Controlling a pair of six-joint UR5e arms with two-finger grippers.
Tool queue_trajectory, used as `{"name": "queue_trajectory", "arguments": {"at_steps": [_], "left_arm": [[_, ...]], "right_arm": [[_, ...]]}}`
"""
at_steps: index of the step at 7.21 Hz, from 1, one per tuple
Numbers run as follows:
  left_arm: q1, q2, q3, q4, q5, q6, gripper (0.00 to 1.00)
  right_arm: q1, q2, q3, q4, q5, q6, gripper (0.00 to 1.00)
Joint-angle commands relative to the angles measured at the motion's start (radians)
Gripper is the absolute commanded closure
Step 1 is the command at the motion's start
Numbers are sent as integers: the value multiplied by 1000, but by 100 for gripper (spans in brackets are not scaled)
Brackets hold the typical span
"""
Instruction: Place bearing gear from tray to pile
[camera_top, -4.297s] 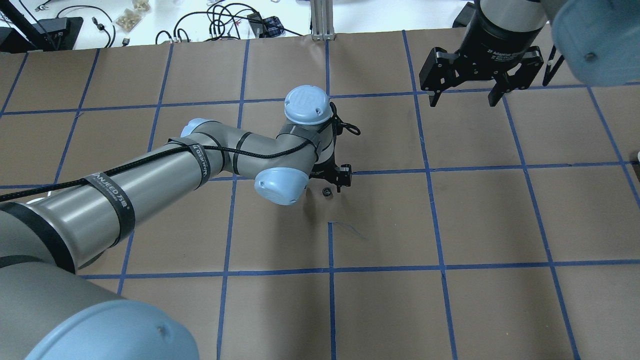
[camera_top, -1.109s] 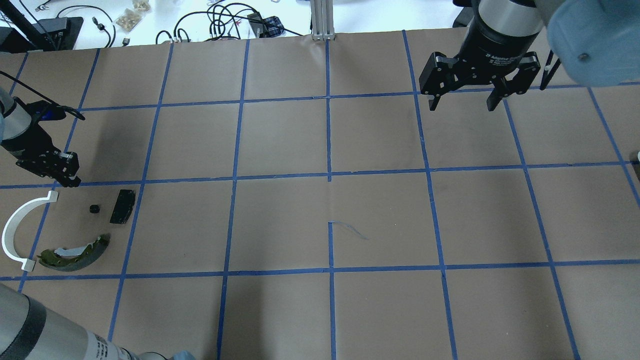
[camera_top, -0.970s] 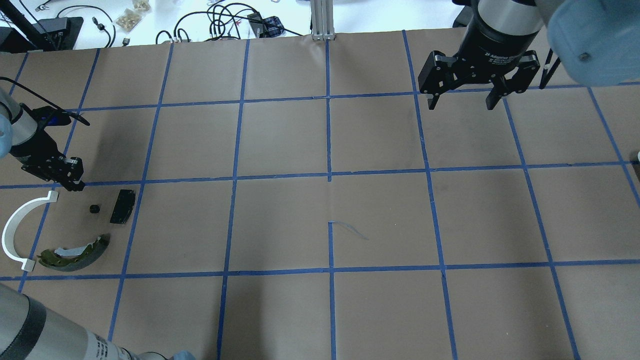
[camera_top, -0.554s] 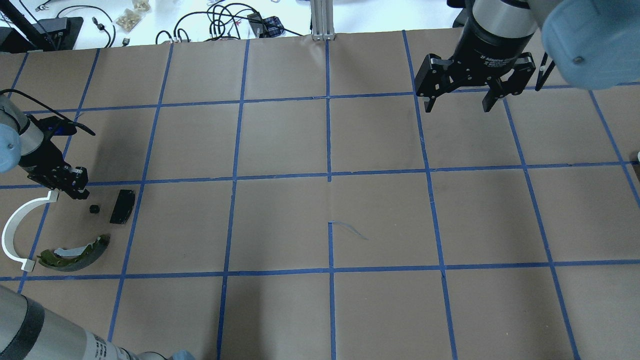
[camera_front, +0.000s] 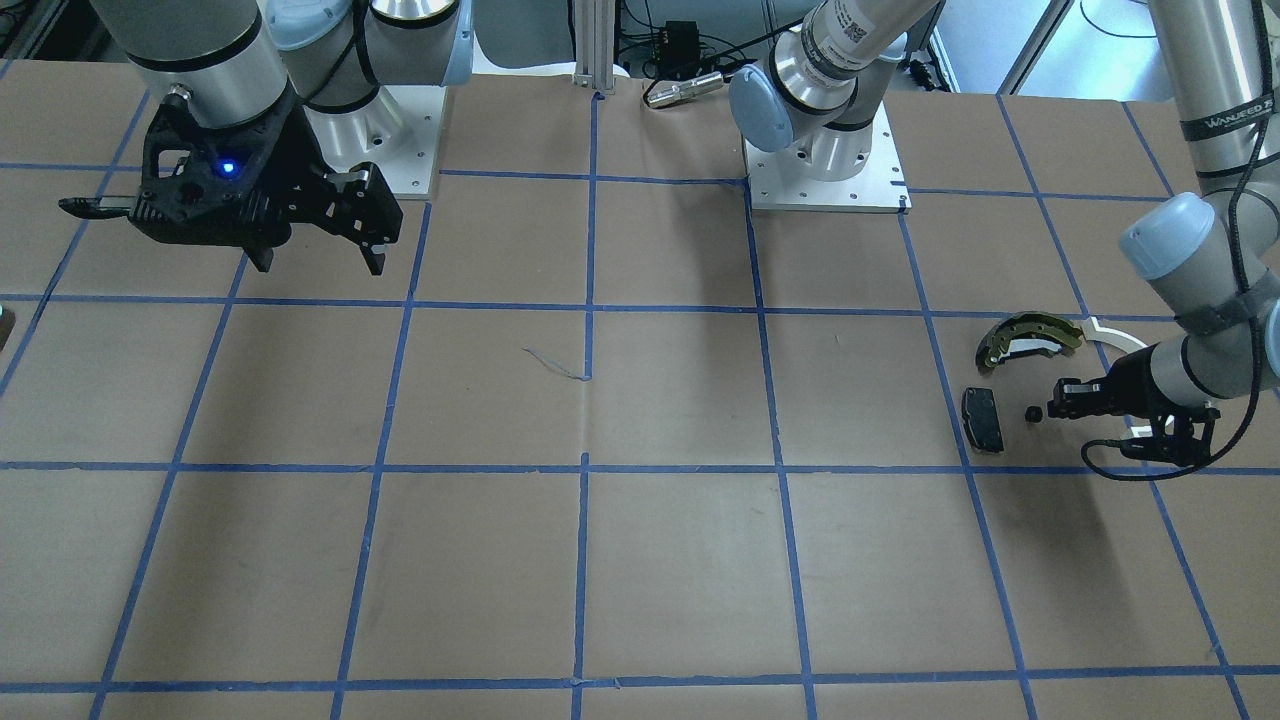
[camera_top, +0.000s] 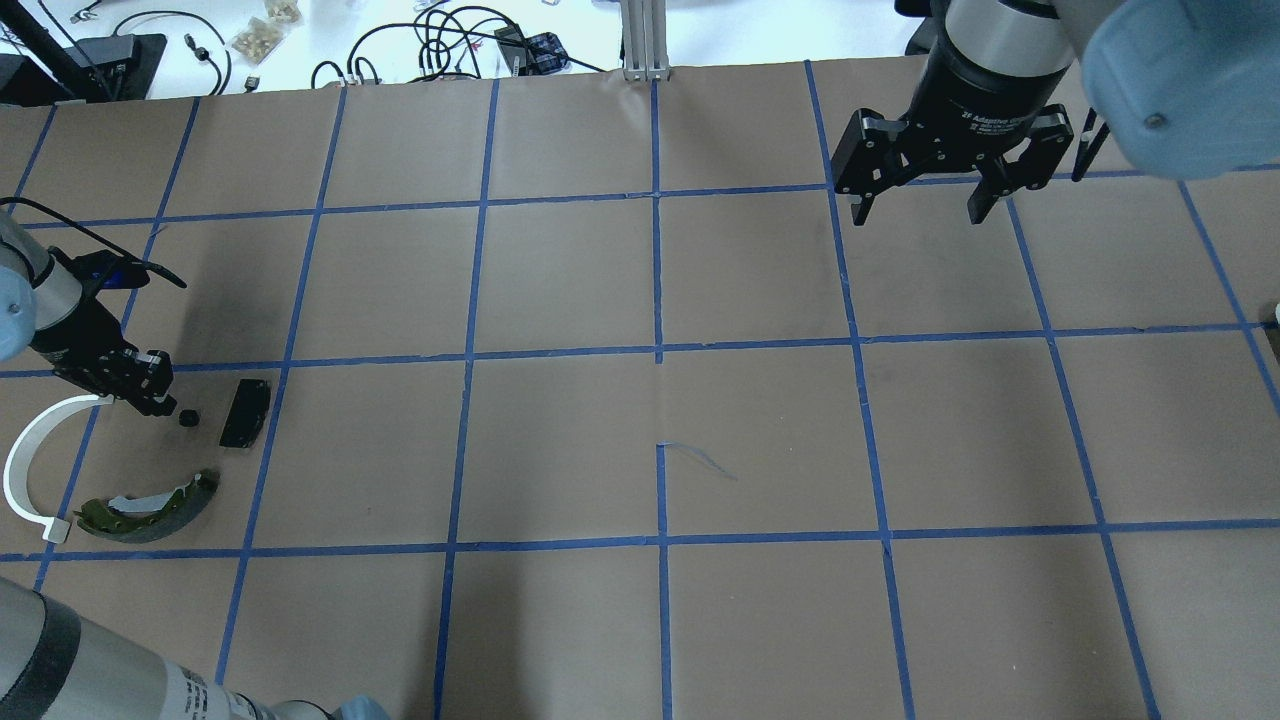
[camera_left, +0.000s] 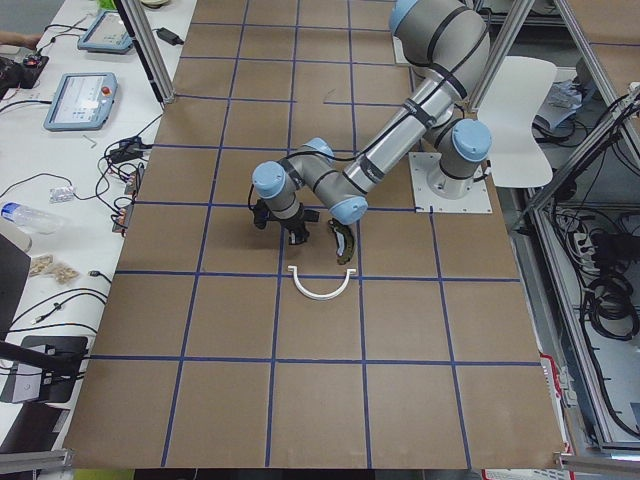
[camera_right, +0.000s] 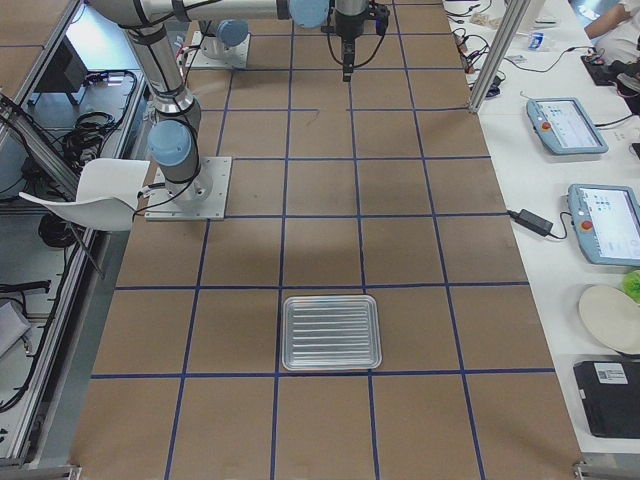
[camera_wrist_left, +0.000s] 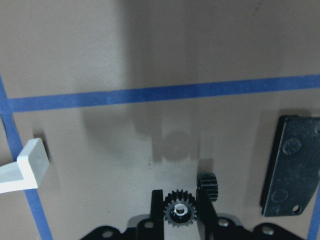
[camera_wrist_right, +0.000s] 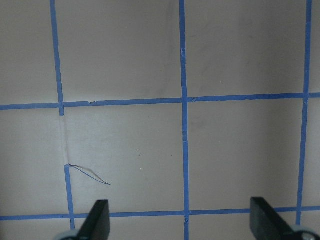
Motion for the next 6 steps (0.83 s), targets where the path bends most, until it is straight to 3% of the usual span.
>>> {"name": "queue_trajectory", "arguments": {"at_steps": [1,2,4,6], "left_arm": [[0,-4,-3,1,0,2,100],[1,-9,-4,1,0,2,73],[1,-4,-4,-7,4,0,70],[1,-1,-4,-10,6,0,45]], "right_arm": [[0,1,0,-1,-1,-2,0],[0,3,0,-1,-2,0,0],[0,6,2,-1,-2,1,0],[0,7,2,-1,-2,3,0]]}}
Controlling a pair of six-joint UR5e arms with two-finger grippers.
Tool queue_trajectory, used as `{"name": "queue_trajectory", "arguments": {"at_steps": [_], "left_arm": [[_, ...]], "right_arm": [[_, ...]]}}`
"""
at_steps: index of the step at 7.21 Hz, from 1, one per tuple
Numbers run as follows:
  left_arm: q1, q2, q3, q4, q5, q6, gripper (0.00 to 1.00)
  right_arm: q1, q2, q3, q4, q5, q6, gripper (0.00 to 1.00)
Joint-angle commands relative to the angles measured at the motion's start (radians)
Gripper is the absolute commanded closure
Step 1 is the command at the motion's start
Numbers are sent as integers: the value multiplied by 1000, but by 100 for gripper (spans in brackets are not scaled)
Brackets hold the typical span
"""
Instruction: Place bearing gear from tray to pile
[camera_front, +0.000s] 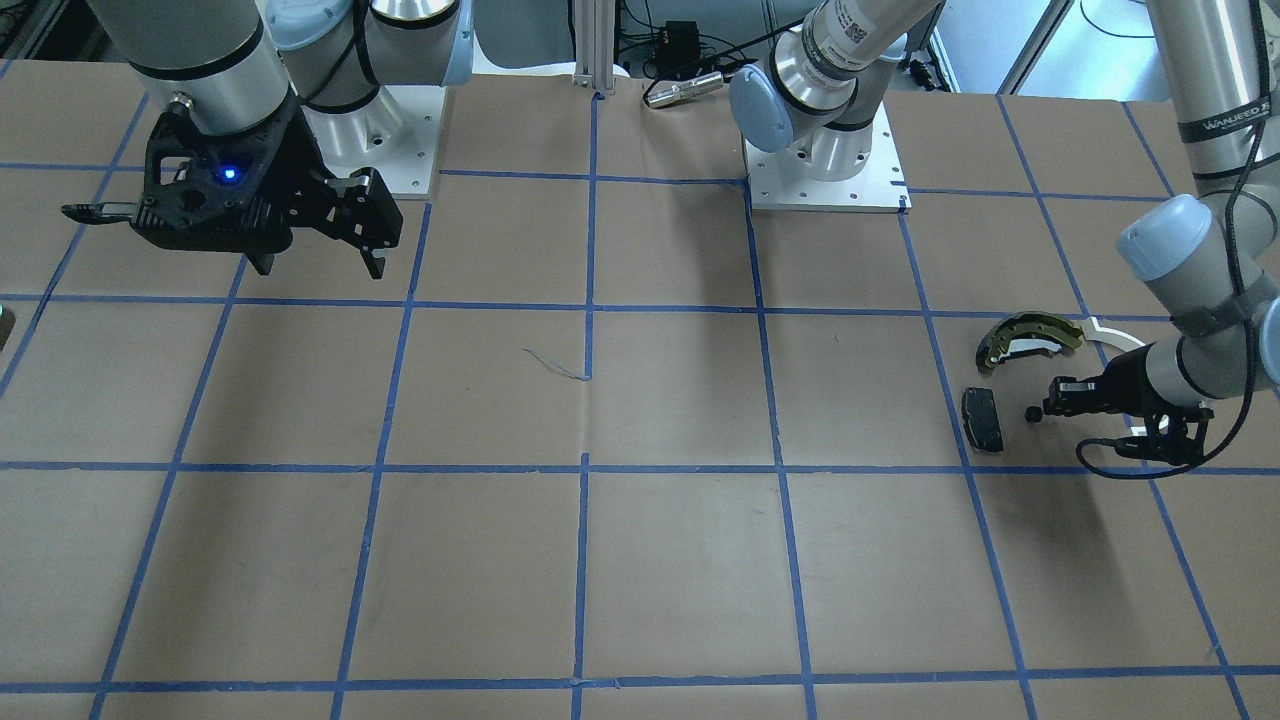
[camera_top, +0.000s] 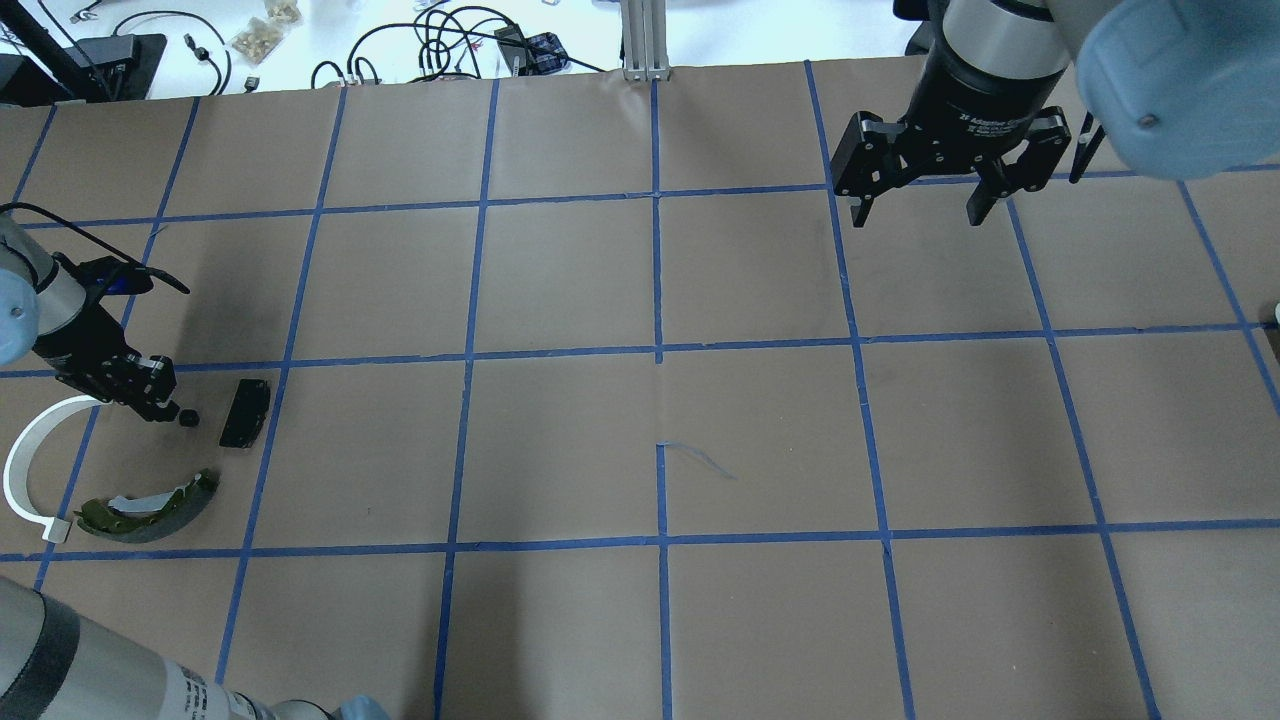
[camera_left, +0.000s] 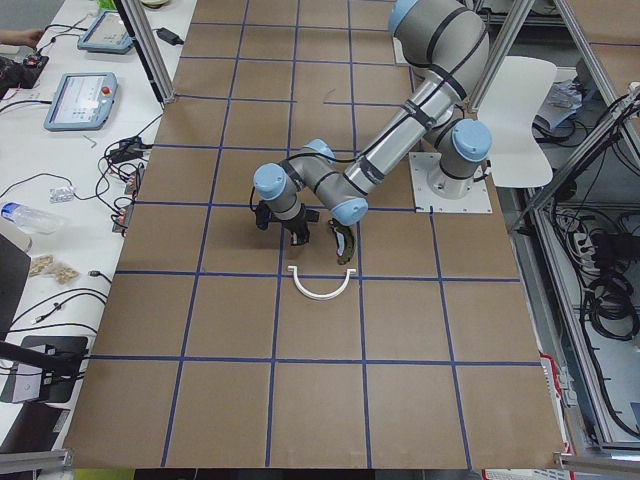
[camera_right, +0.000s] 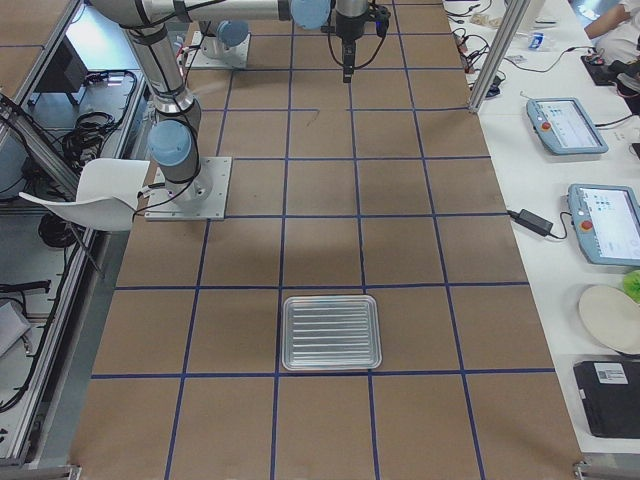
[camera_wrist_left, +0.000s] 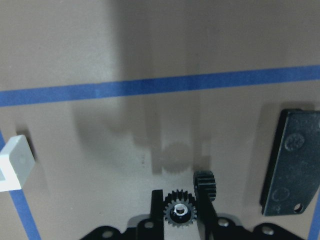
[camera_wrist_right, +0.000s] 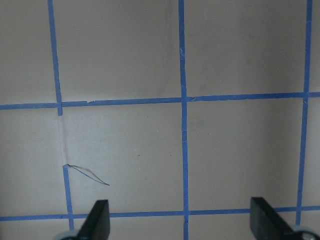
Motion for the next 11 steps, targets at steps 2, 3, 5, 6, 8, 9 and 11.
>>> {"name": "queue_trajectory", "arguments": {"at_steps": [2,3,5,6,8,9,11], "left_arm": [[0,2,1,-2,1,0,36],[-1,7,11,-8,2,0,34],[-24,22,53,-17,1,-14,27],[-46,34,102,-76,-11,-85,21],[-174,77,219,-204,-13,-156,16],[-248,111,280,-292,-13,-273,16],[-368,192,362,-385,-22,-371,9]], "right_arm": [[0,1,0,0,0,1,0],[0,1,0,0,0,1,0],[0,3,0,0,0,-1,0],[0,3,-3,0,1,2,0],[-1,3,-1,2,0,-1,0],[-1,4,0,2,0,-1,0],[-1,4,0,5,0,-1,0]]}}
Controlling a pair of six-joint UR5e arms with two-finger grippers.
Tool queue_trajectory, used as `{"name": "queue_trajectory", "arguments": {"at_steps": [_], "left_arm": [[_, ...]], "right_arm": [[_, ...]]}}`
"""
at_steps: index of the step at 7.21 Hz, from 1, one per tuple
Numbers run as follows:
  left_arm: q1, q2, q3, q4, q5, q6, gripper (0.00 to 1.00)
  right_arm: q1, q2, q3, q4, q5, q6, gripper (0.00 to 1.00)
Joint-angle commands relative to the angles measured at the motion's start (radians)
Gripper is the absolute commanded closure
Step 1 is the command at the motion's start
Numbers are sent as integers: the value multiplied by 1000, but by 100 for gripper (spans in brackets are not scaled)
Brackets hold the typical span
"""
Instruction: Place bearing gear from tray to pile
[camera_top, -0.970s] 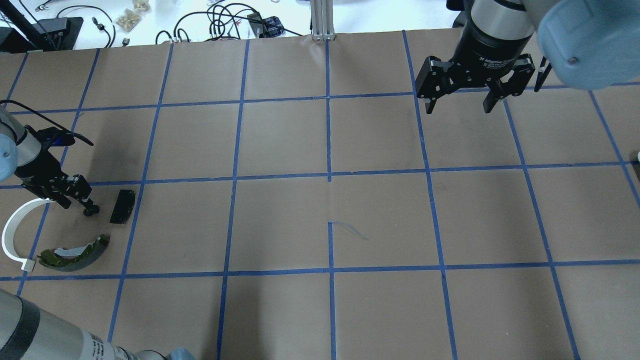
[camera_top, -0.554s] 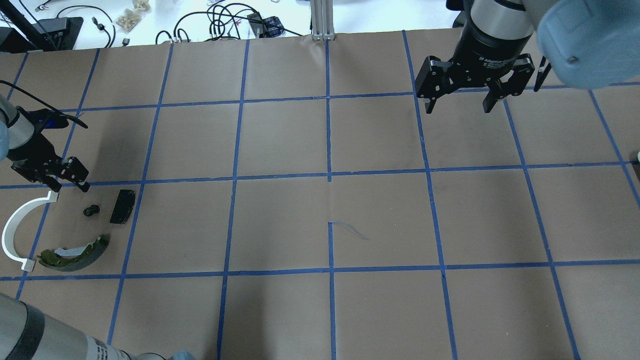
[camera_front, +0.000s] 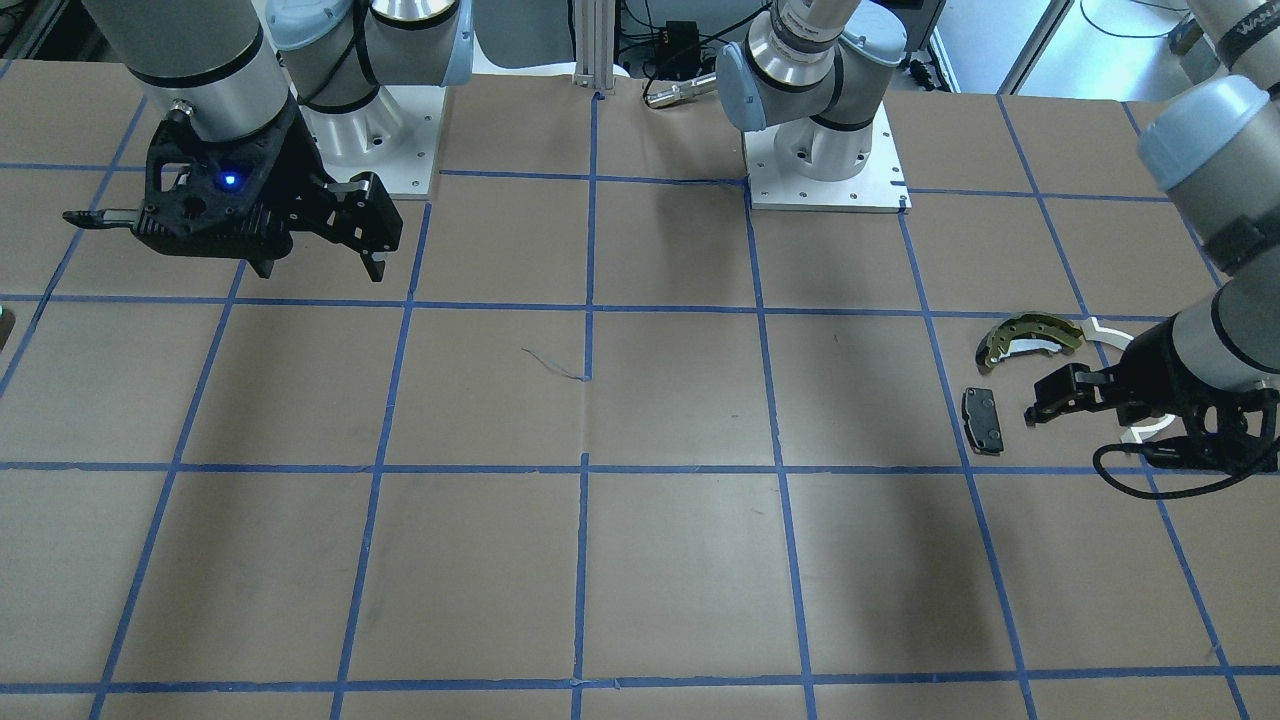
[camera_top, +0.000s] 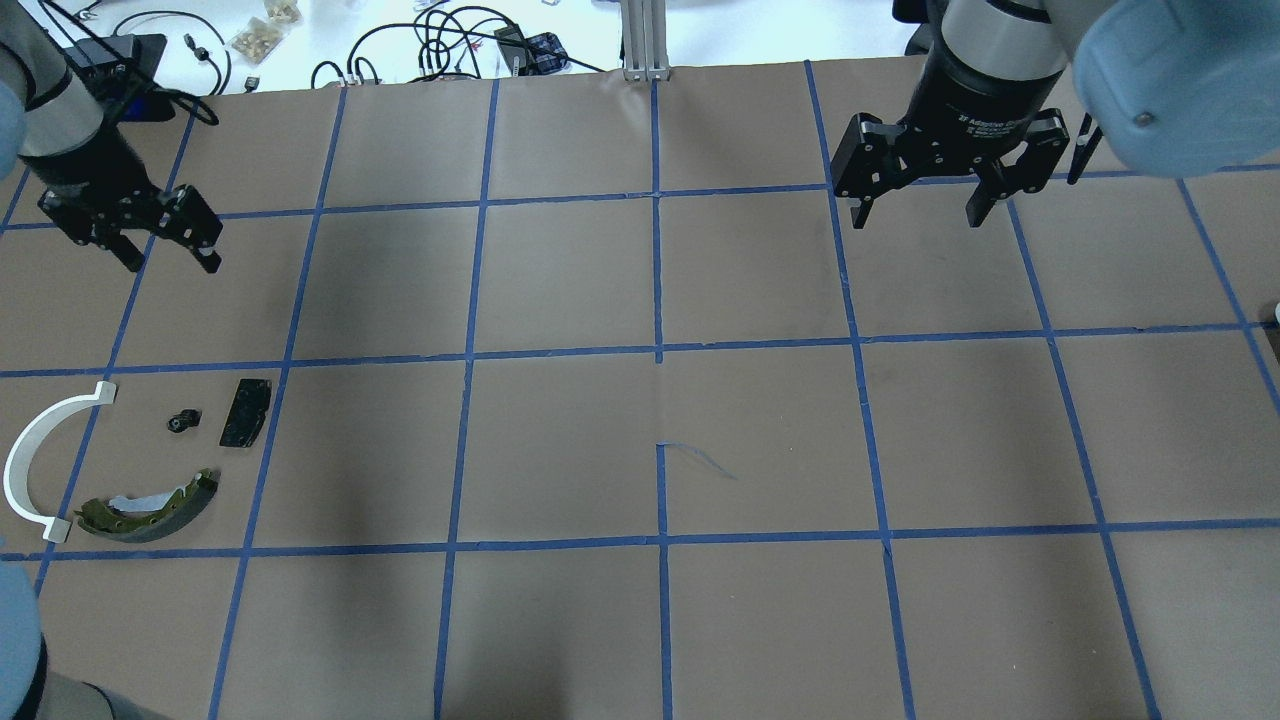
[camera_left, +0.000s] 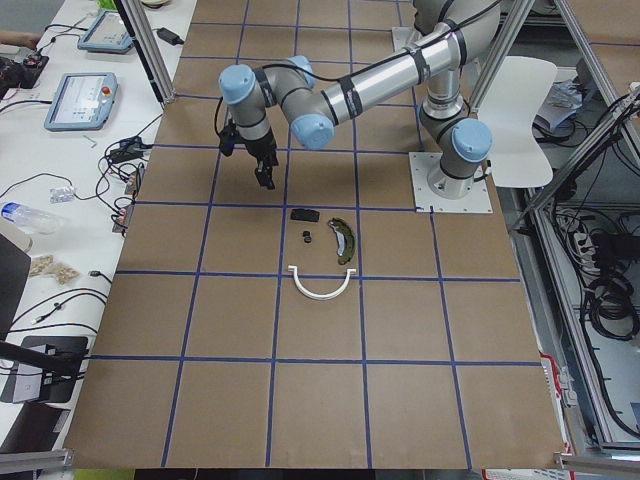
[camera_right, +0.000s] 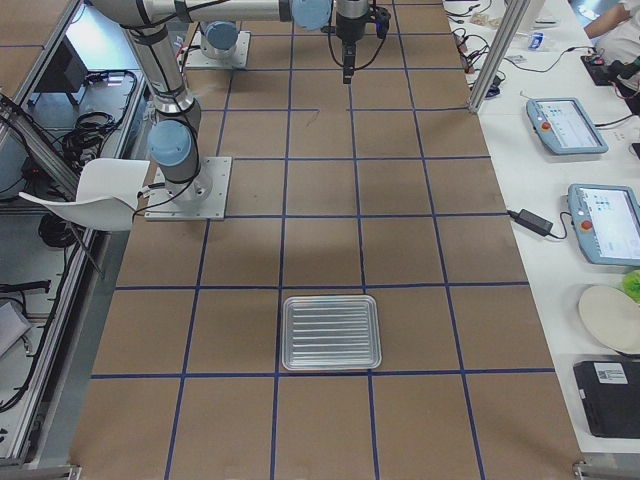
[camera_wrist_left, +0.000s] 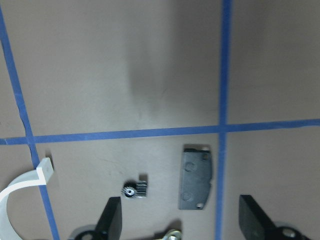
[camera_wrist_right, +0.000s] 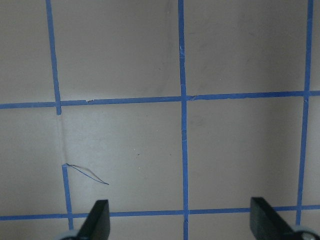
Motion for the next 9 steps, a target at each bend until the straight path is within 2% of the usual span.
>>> {"name": "queue_trajectory", "arguments": {"at_steps": [1,4,5,6,8,9], "left_arm": [[-137,86,48,-70,-6,-140,0],[-354,168,16,-83,-12,-300,0],[-372,157,10,-83,-29,-378,0],[-373,171,-15,-83,-29,-368,0],[-344,211,-47,-83,-110,-251,0],[-303,234,-49,-116,-112,-227,0]], "right_arm": [[-2,0,0,-2,1,0,0],[-2,-1,-7,4,1,-2,0],[-2,-1,-9,7,3,0,0],[-3,-1,-6,12,3,1,0],[-3,-6,-1,12,1,4,0],[-3,-6,-1,12,1,6,0]]}}
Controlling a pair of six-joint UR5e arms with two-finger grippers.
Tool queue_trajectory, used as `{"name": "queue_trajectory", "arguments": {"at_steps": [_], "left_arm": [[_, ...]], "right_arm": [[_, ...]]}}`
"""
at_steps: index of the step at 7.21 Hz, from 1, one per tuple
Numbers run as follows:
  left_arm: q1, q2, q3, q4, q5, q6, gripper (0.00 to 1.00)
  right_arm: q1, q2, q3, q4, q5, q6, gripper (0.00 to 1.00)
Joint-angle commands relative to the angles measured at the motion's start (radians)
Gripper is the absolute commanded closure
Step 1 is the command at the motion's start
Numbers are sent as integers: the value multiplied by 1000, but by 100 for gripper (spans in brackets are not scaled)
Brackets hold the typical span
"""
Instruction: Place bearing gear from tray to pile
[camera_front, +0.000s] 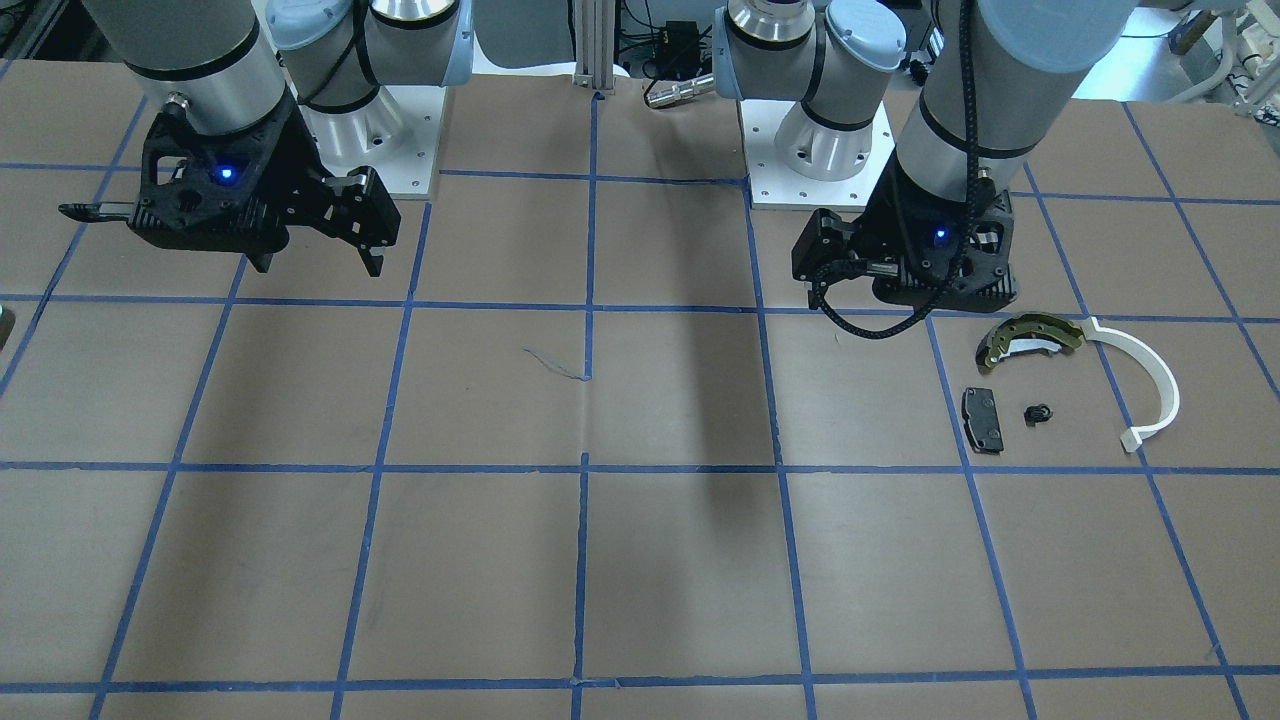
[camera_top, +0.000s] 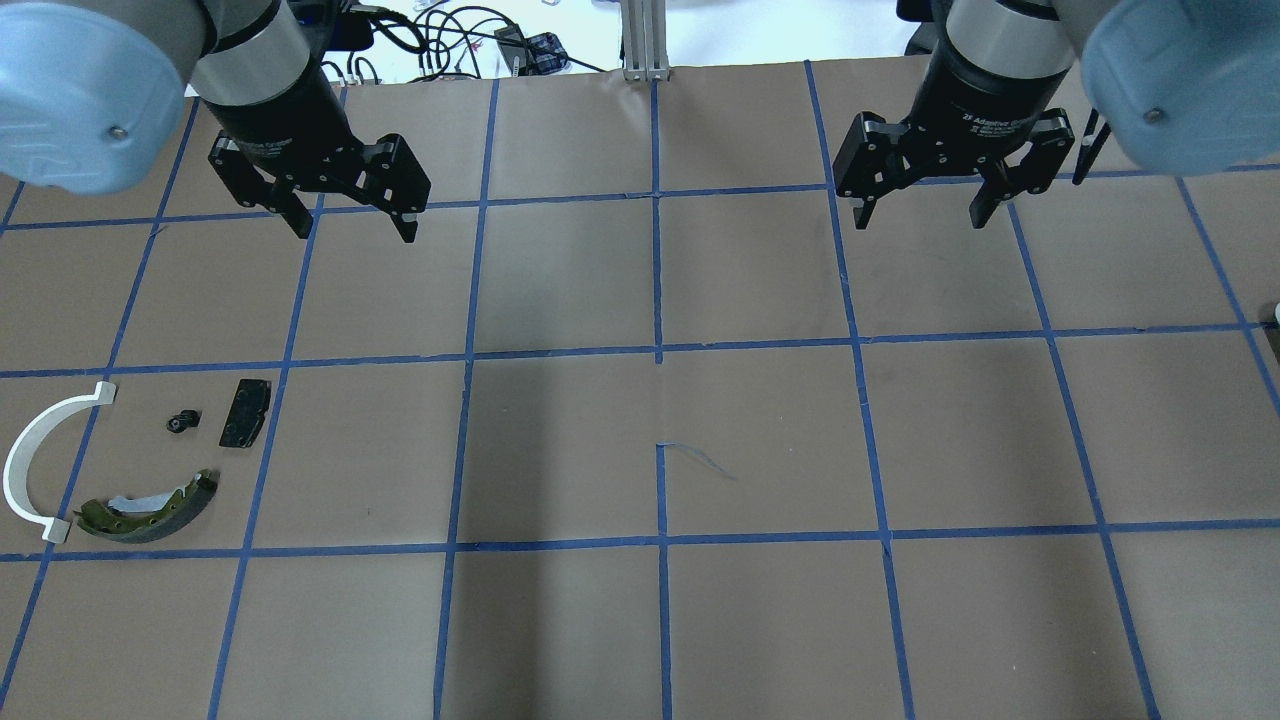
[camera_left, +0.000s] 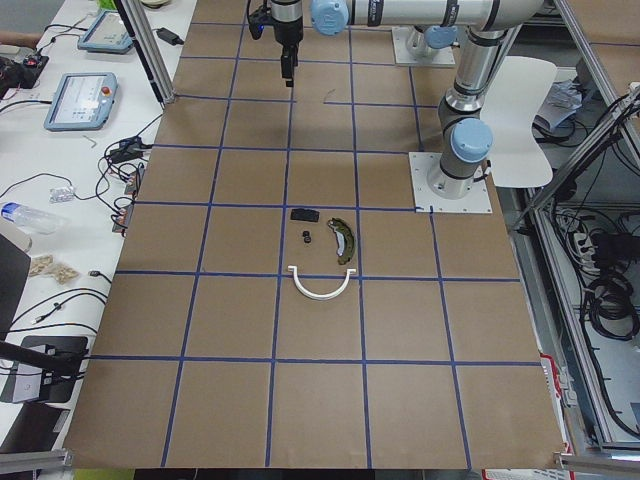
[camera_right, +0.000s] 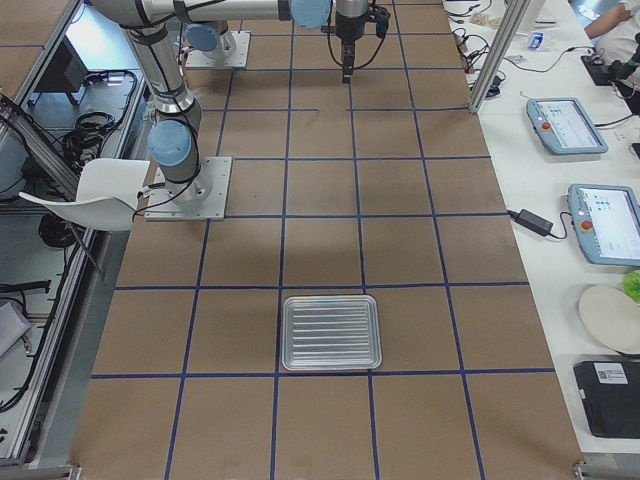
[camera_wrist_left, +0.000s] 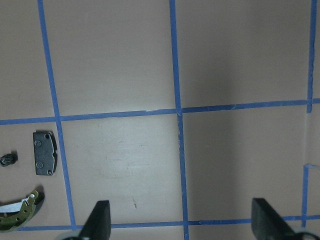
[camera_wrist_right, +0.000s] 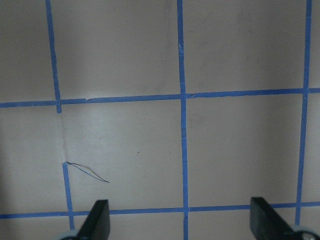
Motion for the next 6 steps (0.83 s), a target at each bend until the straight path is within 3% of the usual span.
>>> {"name": "queue_trajectory", "arguments": {"at_steps": [1,6], "left_arm": [[48,41,-11,-40,-20,42,0],[60,70,-40,-52,-12,51,0]], "right_arm": [[-2,2,3,0,-2,2,0],[-2,1,3,-1,-2,-1,0]]}}
